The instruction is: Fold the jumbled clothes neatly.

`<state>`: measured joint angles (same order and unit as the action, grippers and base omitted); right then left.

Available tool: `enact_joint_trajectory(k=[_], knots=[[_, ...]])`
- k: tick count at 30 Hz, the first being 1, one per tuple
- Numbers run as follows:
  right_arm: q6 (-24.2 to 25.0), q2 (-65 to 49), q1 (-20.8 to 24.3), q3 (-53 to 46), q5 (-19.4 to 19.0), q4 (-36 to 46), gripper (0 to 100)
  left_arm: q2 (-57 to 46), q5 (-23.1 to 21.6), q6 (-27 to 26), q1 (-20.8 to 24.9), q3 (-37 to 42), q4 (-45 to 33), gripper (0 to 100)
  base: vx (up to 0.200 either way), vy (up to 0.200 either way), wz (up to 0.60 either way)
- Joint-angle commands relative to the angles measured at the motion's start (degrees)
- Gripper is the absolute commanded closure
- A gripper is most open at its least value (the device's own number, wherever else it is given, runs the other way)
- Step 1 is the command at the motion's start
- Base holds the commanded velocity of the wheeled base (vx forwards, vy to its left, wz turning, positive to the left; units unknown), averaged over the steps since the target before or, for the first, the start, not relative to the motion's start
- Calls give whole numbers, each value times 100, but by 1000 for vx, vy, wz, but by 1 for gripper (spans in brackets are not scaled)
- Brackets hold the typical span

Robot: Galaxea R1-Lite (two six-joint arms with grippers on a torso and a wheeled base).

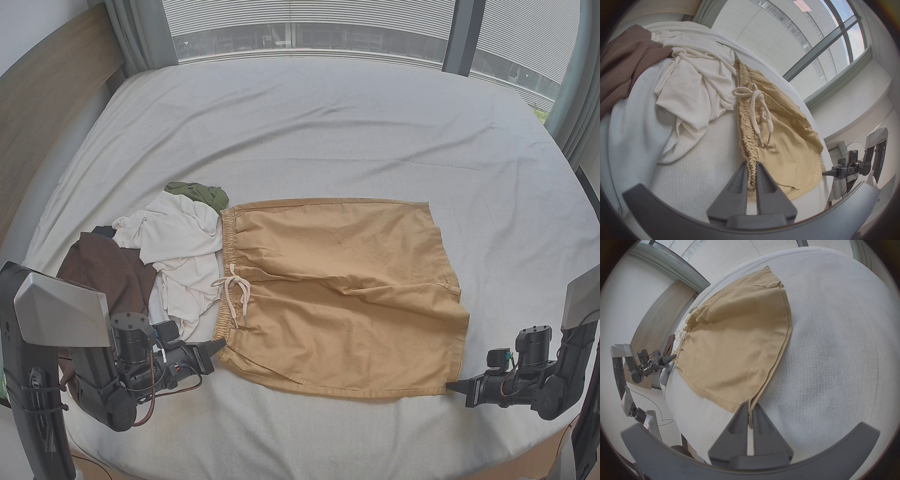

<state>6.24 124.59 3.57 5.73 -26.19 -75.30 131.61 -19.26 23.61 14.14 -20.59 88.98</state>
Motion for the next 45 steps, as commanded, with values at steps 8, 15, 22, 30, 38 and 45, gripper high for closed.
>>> enact_joint_trajectory(k=[8,15,22,30,38,45], knots=[[-27,-435,197,-248,-1,95,100,-443,-1273,21,-359,996,-30,100,0,0,0],[-114,-567,214,-415,-1,191,100,-505,-1423,3,-562,1083,-47,100,0,0,0],[-527,-769,144,-573,-1,692,100,-461,-1423,-278,-702,1110,-241,100,0,0,0],[-721,-1103,144,-573,-1,1387,100,-426,-1431,-814,-658,1356,-566,100,0,0,0],[-809,-1138,144,-388,-45,1272,100,-452,-1466,-920,-649,1294,-416,100,0,0,0],[-264,-1578,135,-186,-422,587,100,-575,-1484,-691,-412,1180,5,100,0,0,0]])
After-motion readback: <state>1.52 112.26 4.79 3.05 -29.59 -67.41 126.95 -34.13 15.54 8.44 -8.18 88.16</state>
